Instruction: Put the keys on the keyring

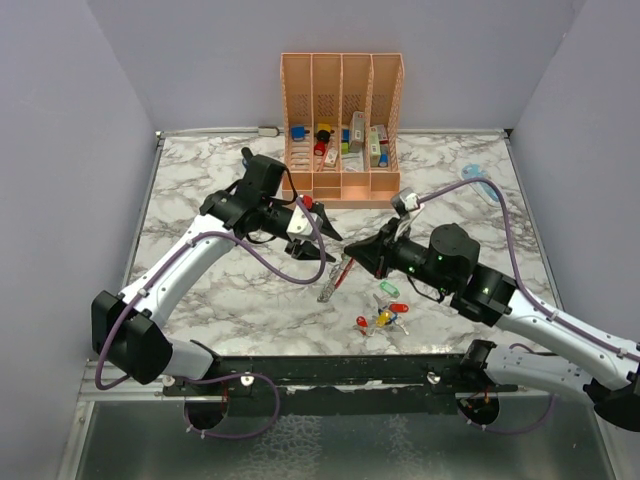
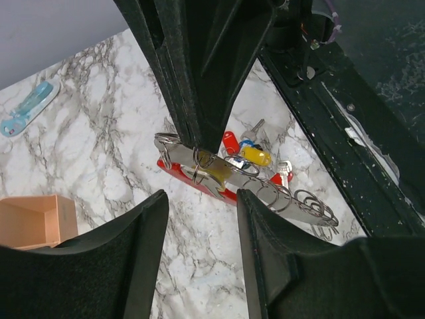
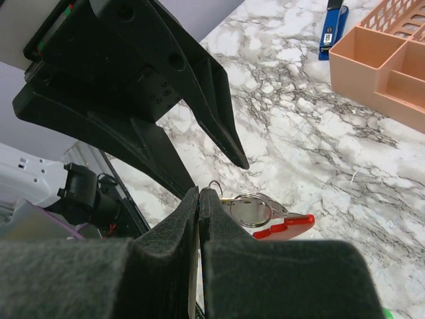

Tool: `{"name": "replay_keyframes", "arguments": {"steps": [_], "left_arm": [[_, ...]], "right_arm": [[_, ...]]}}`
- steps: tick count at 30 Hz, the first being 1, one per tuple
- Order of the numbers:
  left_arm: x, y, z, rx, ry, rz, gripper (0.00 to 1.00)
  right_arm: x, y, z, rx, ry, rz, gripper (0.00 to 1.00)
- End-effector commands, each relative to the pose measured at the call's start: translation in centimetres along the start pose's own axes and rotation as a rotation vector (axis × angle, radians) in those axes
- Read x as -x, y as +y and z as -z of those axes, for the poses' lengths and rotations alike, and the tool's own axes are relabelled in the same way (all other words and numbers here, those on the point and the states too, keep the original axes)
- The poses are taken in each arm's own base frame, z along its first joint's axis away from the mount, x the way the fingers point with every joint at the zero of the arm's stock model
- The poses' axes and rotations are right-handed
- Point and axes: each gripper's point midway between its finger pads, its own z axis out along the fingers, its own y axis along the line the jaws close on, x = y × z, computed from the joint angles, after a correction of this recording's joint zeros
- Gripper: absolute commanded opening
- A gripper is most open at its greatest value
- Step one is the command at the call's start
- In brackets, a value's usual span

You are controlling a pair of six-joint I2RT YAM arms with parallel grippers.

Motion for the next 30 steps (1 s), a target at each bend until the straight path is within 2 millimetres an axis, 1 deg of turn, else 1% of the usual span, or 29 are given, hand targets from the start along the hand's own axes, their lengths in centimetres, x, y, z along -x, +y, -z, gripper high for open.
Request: {"name": "replay_keyframes", "arguments": {"steps": [1,9,12,15,26,28,30], "left_arm": [[0.9,-0.3,-0.1,-0.017,-0.039,-0.032,0.47],[0.7,0.4,-0.2,0.0,-0.028,-0.034,0.41],[1.0,0.4,-0.3,-0.006,-0.038,-0.029,0.39],[1.2,0.3,-0.4,-0.015,-0.052,-0.023,0.35],[1.2,-0.3,-0.9,-0.041,-0.061,-0.005,0.29],[1.1,-0.4,-1.0,-0.045,-0.061,-0.002,0.25],[0.9,-0.4,-1.1,-0.049,-0.06,0.006,0.18]], "right_arm": [[2.0,1.5,-0.1,0.056,-0.041,-0.005,0.01],[1.7,1.7,-0.4,0.068,-0.031,-0.005,0.01],[1.8,1.6,-0.3,0.066,-0.037,-0.005,0.01],[1.9,1.7,-0.2,0.065,-0.041,-0.006,0.01],[2.5,1.5,-0.5,0.049,-0.058,-0.025,0.01],[2.5,1.4,-0.6,0.042,-0.059,-0.029,0.01],[2.7,1.2,-0.6,0.027,-0.064,-0.033,0.01]]}}
